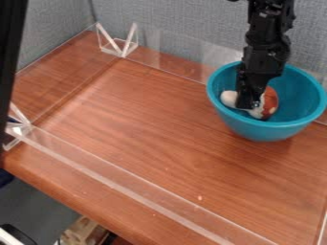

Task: Put the mushroom in the blue bowl

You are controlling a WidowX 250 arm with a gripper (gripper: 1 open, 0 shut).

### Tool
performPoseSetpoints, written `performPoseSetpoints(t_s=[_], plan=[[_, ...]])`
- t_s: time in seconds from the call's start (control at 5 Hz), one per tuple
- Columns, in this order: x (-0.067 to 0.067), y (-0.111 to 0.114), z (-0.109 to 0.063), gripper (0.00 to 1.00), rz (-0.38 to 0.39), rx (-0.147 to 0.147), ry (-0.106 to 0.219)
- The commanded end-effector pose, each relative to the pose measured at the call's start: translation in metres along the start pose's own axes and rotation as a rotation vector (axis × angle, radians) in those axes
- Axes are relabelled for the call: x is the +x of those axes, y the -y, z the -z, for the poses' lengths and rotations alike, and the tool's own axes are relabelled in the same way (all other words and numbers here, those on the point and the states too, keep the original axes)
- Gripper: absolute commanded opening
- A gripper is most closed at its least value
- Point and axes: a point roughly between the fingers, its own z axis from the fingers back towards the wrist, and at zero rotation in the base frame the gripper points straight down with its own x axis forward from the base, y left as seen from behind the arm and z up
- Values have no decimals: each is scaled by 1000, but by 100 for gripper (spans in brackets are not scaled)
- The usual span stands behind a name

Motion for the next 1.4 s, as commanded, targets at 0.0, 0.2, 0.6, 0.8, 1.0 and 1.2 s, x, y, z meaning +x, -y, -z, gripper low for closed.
performPoseSetpoints(t_s=[0.0, 0.2, 0.6, 0.8, 1.0, 1.2], plan=[[1, -6, -30, 0, 3, 66, 48], [0, -5, -30, 0, 11, 67, 49], [0, -5, -27, 0, 25, 68, 51], [-1, -5, -25, 0, 31, 68, 51], [-1, -5, -24, 0, 37, 69, 51], [-1, -4, -22, 0, 42, 69, 51]])
